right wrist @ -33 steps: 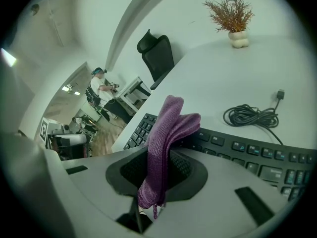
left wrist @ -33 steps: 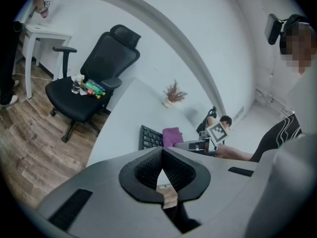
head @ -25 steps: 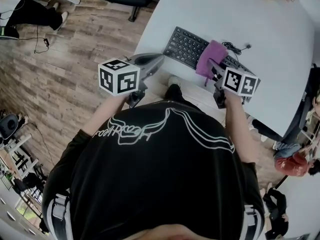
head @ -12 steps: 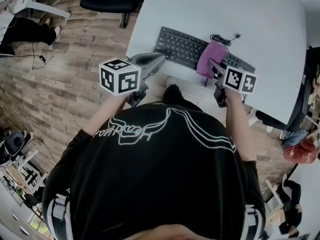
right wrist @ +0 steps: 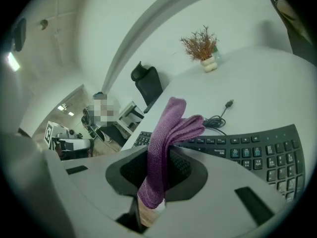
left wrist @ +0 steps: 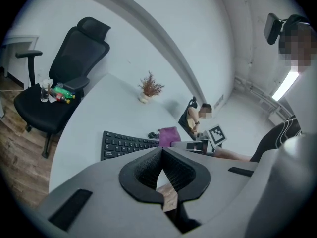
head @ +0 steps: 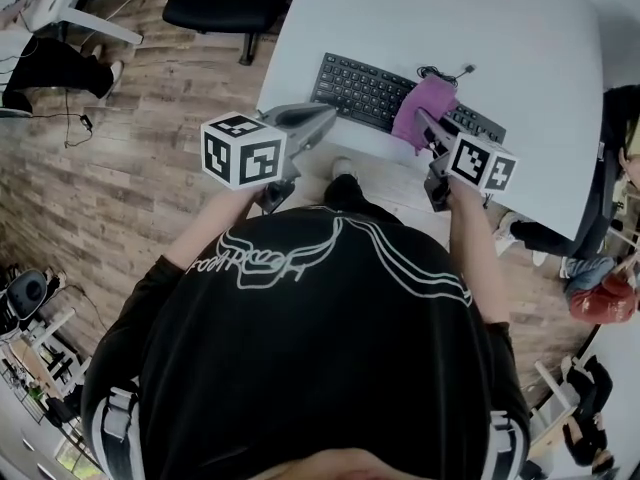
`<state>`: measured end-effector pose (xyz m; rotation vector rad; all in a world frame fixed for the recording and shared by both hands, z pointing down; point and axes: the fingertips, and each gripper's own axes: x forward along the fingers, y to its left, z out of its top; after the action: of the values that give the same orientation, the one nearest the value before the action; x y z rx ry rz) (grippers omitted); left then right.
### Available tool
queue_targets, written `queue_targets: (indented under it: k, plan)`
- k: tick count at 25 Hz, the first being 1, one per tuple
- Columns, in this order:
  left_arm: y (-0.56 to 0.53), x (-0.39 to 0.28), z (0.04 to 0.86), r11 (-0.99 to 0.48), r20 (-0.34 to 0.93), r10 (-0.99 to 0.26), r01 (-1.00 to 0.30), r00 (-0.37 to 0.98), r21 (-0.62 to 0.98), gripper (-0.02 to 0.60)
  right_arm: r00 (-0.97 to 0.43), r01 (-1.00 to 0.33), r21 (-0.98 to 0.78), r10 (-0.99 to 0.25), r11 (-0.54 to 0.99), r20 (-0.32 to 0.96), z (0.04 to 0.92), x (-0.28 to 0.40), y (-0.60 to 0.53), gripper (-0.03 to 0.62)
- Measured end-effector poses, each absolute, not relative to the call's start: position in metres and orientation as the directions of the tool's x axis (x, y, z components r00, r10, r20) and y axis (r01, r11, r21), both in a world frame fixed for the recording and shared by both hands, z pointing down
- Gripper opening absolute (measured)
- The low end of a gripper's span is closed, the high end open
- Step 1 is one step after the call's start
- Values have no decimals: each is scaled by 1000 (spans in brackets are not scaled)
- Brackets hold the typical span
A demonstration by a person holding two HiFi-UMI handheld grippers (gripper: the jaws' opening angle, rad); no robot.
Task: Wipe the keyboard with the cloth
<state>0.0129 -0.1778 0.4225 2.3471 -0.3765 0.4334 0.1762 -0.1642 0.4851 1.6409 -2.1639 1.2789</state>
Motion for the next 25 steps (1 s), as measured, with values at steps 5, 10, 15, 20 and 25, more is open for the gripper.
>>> queue_targets:
  k: [5,10,15,20,25]
  plan:
    - [-157,2,394,-747,370,-158,-356,916,562,8,-411,-852,-494,-808,175,422,425,155,-149,61]
    - [-119,-16,359,-795,300,-168,-309,939,522,8,-431,-853,-440,-854,280,292,371,125,-105,61]
    - [-76,-29,324,-835,229,-166,-260,959,485,8,-451,-851,-397,-867,345,212,327,97,-48,61]
    - [-35,-45,295,-862,172,-179,-239,969,448,8,-469,-854,-341,-866,393,176,297,72,1,61]
    - [10,-46,277,-880,146,-175,-221,974,421,8,-505,-843,-308,-847,442,167,278,65,49,61]
